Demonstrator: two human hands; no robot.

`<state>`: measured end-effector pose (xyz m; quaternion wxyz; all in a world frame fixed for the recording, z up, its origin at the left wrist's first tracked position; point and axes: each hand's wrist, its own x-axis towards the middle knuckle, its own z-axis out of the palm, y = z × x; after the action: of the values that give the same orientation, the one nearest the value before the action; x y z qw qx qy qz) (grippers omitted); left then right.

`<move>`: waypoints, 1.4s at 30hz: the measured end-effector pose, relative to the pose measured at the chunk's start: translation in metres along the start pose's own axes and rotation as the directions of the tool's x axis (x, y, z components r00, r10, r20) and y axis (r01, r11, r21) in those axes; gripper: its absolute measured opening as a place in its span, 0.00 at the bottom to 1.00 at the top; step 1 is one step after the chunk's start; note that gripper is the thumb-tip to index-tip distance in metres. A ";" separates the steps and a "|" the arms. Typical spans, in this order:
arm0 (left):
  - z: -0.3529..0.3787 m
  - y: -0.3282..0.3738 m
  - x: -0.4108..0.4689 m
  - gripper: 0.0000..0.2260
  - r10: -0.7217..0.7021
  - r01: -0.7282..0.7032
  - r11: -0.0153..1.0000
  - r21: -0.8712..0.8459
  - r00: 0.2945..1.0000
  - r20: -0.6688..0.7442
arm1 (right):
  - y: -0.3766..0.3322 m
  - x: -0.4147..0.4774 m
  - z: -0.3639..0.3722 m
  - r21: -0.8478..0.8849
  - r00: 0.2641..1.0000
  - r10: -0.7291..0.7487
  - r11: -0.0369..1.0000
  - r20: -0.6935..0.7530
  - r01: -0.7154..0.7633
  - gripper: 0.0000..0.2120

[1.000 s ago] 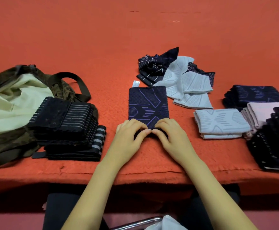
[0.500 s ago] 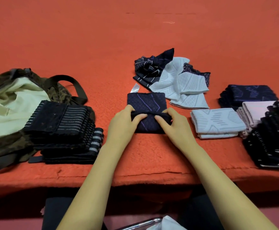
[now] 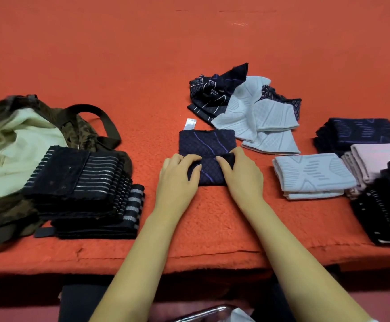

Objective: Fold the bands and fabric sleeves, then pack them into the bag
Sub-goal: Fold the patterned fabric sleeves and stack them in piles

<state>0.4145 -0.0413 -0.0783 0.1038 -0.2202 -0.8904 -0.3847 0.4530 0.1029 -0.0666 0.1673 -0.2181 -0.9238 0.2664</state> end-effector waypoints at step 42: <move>-0.003 -0.006 -0.006 0.22 0.217 -0.286 0.946 0.150 0.907 0.360 | 0.019 -0.012 -0.003 -0.032 0.921 -0.353 0.931 0.164 0.363 0.25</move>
<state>0.4167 -0.0492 -0.0823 0.0196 -0.3849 -0.8927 -0.2335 0.4705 0.1129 -0.0776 0.1336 -0.0293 -0.9661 0.2189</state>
